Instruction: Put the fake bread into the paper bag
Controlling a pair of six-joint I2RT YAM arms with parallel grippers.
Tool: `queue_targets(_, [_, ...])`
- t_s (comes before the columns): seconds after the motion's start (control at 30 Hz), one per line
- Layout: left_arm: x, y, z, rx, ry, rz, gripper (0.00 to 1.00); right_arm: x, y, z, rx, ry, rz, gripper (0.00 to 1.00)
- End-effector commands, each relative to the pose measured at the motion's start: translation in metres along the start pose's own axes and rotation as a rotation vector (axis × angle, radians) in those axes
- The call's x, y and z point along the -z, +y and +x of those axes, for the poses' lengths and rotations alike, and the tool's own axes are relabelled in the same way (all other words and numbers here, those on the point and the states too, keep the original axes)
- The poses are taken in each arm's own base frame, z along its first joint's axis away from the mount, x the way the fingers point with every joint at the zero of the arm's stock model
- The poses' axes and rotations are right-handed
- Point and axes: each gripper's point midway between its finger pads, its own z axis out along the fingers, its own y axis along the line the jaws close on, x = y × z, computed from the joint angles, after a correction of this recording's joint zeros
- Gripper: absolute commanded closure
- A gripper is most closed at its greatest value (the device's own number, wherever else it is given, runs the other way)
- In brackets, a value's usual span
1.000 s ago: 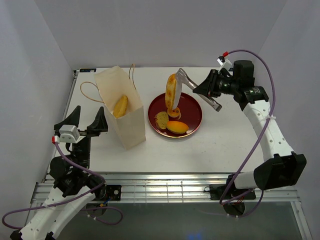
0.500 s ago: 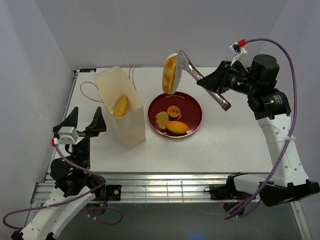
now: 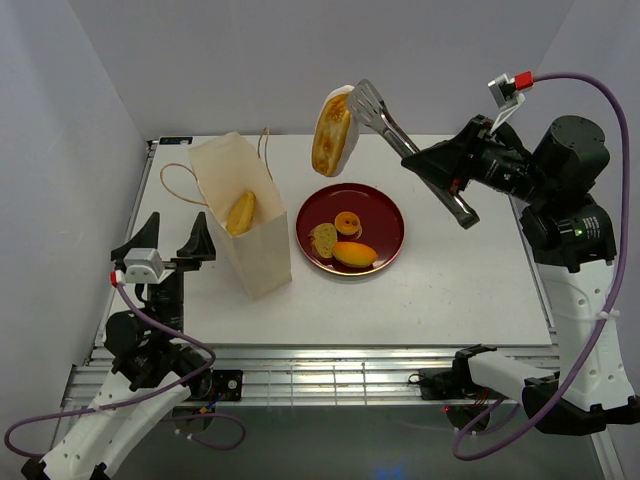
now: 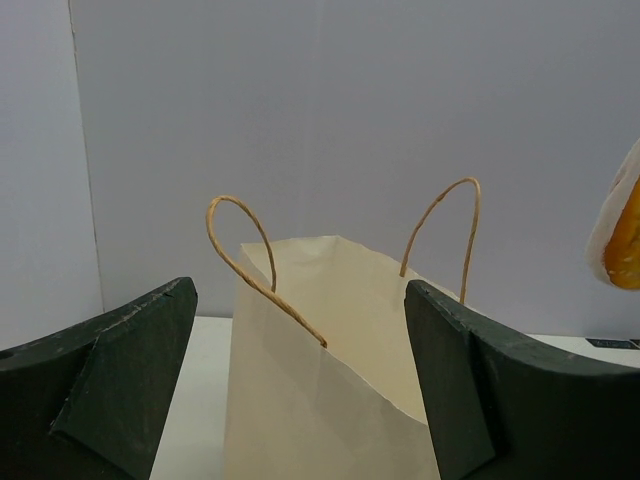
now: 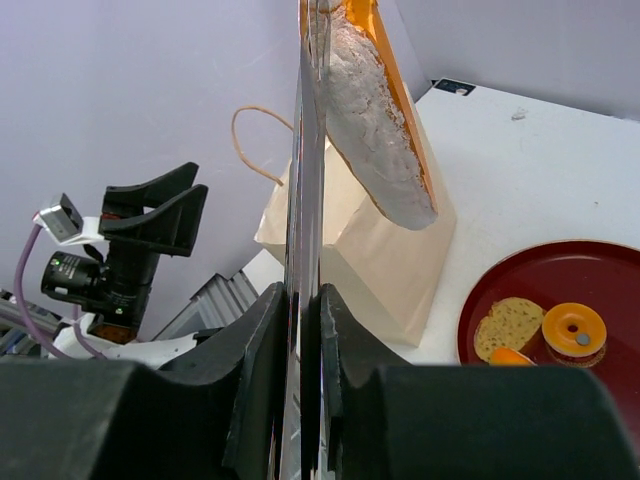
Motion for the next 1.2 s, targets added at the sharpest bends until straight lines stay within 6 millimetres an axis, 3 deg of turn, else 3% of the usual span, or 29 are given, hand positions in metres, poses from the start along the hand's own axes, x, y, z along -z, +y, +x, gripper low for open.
queue_targets(0.0, [-0.002, -0.001, 0.006, -0.021, 0.014, -0.004, 0.05, 0.008, 0.033, -0.020, 0.069, -0.069, -0.105, 0.92])
queue_targets(0.37, [-0.002, -0.001, 0.009, -0.029, 0.022, -0.004, 0.05, 0.003, 0.060, -0.021, 0.065, -0.064, -0.234, 0.92])
queue_targets(0.8, [-0.001, 0.001, 0.006, -0.026, 0.013, -0.010, 0.05, -0.055, 0.092, 0.006, 0.059, 0.013, -0.320, 0.92])
queue_targets(1.17, [-0.001, -0.001, 0.003, -0.012, 0.004, 0.002, 0.05, -0.098, 0.088, 0.032, 0.070, 0.068, -0.311, 0.92])
